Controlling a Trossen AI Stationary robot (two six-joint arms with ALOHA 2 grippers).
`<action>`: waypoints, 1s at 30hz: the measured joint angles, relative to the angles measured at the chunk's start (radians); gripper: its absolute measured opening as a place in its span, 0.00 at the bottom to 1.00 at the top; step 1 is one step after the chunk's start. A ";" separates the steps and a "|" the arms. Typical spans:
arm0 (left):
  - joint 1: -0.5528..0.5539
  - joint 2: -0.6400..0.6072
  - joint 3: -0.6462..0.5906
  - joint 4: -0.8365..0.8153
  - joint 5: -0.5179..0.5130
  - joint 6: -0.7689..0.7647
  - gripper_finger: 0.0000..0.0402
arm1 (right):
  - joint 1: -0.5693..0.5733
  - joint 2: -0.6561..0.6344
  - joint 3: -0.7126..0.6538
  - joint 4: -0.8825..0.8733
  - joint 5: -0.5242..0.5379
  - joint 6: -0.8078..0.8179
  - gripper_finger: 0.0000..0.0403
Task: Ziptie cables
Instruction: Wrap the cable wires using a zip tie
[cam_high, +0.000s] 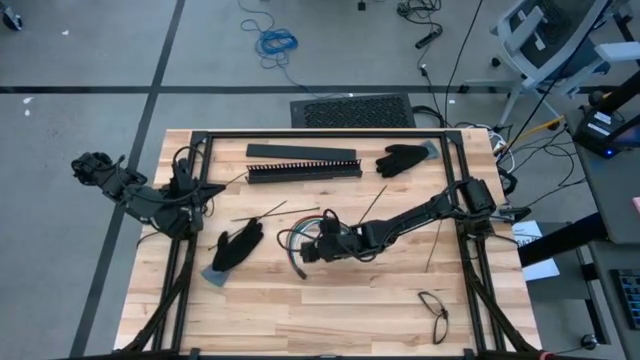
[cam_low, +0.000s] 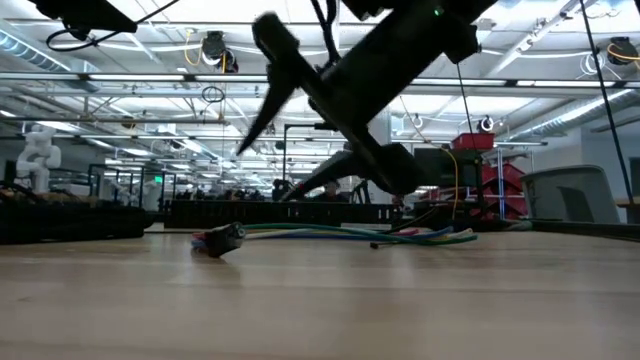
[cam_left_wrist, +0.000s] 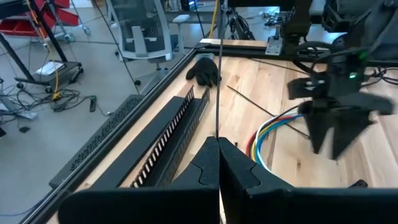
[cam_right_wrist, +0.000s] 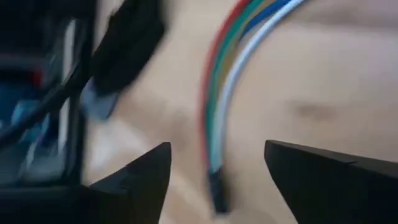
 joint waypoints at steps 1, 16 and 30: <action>0.000 0.000 0.000 0.000 0.000 0.000 0.00 | 0.001 0.007 0.007 -0.005 -0.028 -0.006 0.66; 0.000 0.001 0.000 0.001 0.020 0.000 0.00 | -0.025 0.367 0.643 -0.550 -0.177 -0.274 0.62; 0.000 0.001 0.002 0.008 0.074 -0.022 0.00 | -0.023 0.557 0.972 -0.845 -0.118 -0.326 0.62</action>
